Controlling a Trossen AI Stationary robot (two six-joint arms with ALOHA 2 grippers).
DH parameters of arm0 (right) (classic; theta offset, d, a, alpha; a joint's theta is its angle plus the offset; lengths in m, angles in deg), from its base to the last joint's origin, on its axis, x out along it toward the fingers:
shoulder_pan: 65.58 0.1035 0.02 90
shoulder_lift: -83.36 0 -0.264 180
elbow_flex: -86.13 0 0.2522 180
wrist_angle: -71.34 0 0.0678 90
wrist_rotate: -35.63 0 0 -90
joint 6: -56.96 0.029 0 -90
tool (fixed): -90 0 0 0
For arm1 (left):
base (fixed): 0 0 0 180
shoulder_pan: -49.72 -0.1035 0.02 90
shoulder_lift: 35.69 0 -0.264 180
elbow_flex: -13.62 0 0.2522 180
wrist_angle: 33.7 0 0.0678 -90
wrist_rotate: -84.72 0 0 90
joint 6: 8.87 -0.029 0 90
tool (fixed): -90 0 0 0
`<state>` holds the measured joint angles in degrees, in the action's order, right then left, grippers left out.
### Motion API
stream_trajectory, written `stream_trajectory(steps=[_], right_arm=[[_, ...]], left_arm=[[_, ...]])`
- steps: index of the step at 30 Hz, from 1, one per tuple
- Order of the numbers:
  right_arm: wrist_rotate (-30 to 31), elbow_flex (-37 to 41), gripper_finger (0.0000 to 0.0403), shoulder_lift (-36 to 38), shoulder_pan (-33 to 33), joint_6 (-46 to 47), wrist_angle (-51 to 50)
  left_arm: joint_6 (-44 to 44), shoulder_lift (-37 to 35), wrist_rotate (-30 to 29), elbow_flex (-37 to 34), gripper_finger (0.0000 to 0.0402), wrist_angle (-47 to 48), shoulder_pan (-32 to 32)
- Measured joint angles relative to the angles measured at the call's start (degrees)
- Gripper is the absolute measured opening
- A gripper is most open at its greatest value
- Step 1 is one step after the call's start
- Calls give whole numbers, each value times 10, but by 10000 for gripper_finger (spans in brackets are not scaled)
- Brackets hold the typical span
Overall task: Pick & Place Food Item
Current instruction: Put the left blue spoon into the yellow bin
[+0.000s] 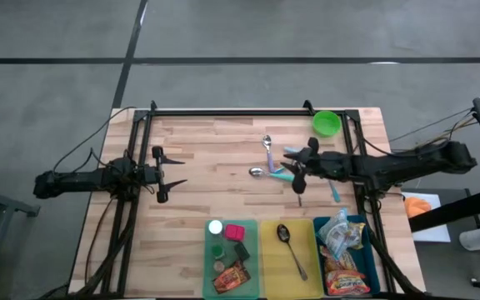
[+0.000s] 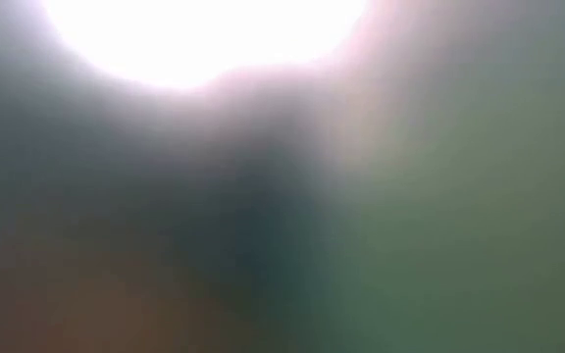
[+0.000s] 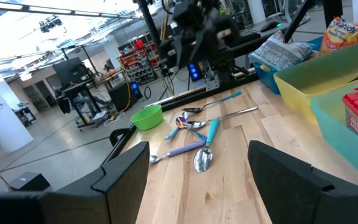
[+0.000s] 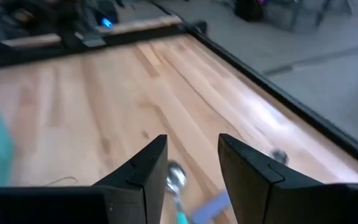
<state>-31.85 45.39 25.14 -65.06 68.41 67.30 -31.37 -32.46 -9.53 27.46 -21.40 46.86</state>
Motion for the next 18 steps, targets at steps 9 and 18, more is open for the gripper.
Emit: stream_trajectory(steps=[9, 18], right_arm=[[-71, -28, 141, -114, -68, 52, -38], [-90, -146, 141, -271, -86, 41, -149]], left_arm=[[0, 0, 0, 0, 275, 0, 0], [1, 0, 0, 0, 275, 0, 0]])
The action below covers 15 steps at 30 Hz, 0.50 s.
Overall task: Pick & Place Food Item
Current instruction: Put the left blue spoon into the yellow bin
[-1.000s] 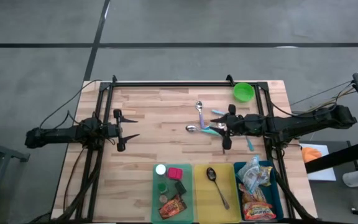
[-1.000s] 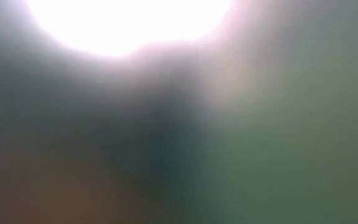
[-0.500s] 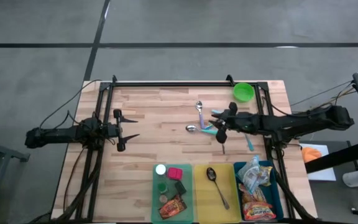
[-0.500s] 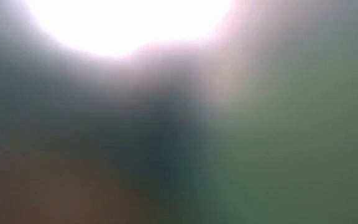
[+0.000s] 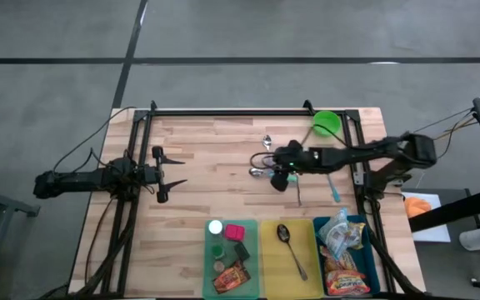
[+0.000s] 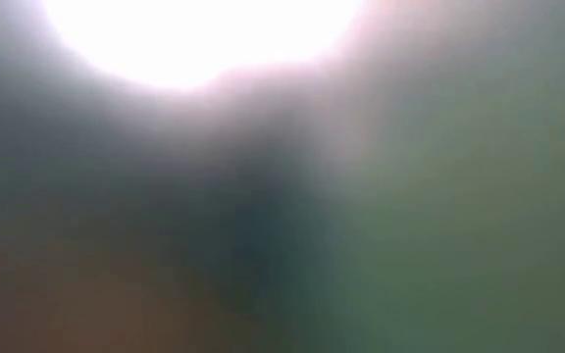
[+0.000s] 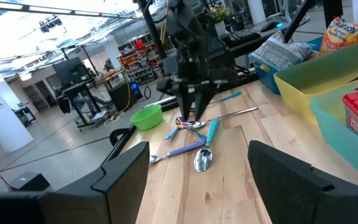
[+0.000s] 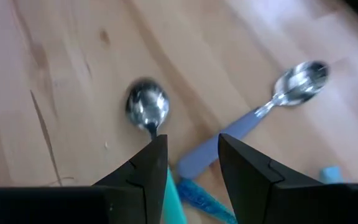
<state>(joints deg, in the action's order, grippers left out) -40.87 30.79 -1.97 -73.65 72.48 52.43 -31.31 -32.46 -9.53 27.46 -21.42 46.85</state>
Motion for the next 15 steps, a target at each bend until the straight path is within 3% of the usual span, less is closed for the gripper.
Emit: stream_trajectory(steps=[7, 15], right_arm=[[-31, -112, 141, -83, -1, -9, -145], [-63, -190, 141, -143, -7, -52, -191]], left_arm=[[1, 0, 0, 0, 275, 0, 0], [0, 0, 0, 0, 275, 0, 0]])
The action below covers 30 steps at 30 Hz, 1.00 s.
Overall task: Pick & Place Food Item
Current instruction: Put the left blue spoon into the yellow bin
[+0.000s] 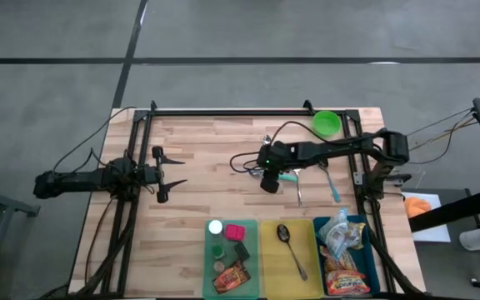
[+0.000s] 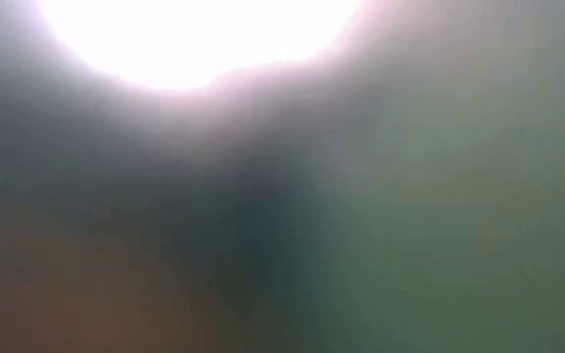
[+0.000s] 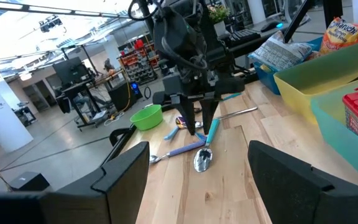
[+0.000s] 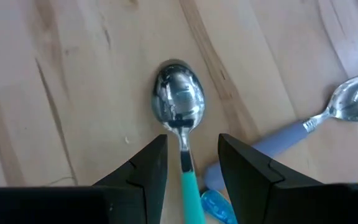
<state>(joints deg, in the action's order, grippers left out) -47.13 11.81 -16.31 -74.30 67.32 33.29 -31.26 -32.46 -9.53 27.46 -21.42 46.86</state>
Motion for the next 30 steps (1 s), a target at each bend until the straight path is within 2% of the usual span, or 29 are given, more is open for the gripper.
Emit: stream_trajectory(steps=[11, 30], right_arm=[[-35, -23, 141, -54, -29, -4, -7], [-64, -12, 141, -52, -32, -4, 9]], left_arm=[[-1, 1, 0, 0, 275, 0, 0], [-1, 7, 0, 0, 275, 0, 0]])
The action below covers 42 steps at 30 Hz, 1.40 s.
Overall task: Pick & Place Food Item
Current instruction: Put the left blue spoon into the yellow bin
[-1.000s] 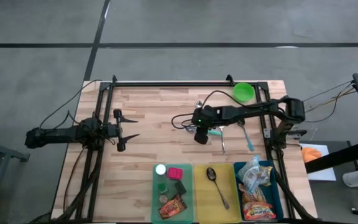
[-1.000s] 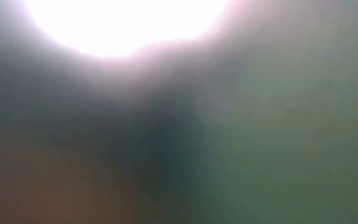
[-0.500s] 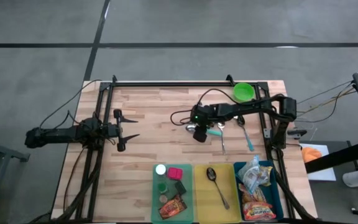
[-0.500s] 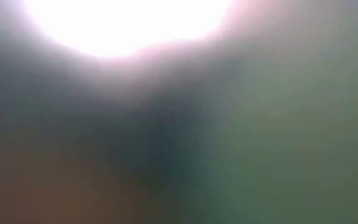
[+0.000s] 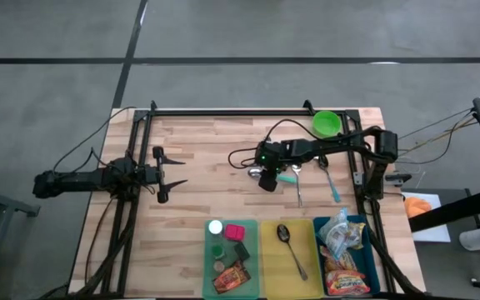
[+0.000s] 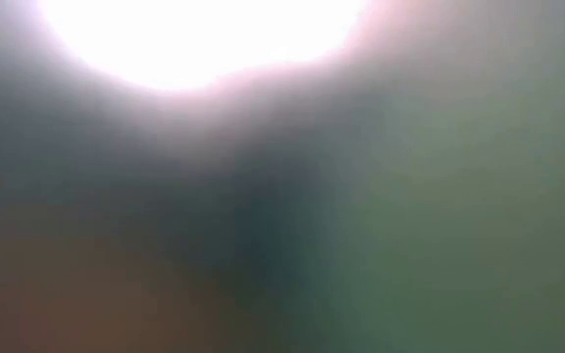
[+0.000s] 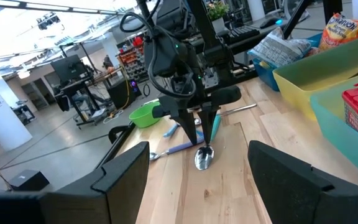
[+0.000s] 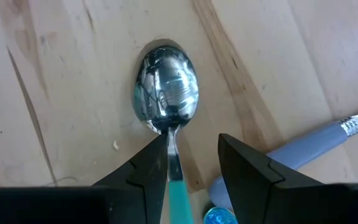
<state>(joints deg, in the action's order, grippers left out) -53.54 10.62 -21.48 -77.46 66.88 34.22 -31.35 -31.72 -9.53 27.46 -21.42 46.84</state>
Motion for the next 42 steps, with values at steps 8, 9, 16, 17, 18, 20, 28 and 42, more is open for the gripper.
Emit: stream_trajectory(steps=[8, 9, 16, 17, 18, 20, 28, 42], right_arm=[[-10, -4, 141, 1, 2, 6, 1], [-11, -4, 141, 1, 3, 11, 0], [-13, -1, 142, 0, 9, 36, 0], [-13, -1, 142, 0, 9, 36, 1], [-13, -1, 142, 0, 9, 36, 1], [-17, -1, 143, 0, 9, 36, 2], [-24, -1, 213, 0, 14, -2, 3], [12, -2, 228, -43, 16, -28, 32]], left_arm=[[0, 0, 0, 0, 275, 0, 0], [0, 0, 0, 0, 275, 0, 0], [1, 0, 0, 0, 275, 0, 0], [1, 0, 0, 0, 275, 0, 0], [1, 0, 0, 0, 275, 0, 0], [1, 0, 0, 0, 275, 0, 0], [1, 0, 0, 0, 275, 0, 0], [0, 0, 0, 0, 275, 0, 0]])
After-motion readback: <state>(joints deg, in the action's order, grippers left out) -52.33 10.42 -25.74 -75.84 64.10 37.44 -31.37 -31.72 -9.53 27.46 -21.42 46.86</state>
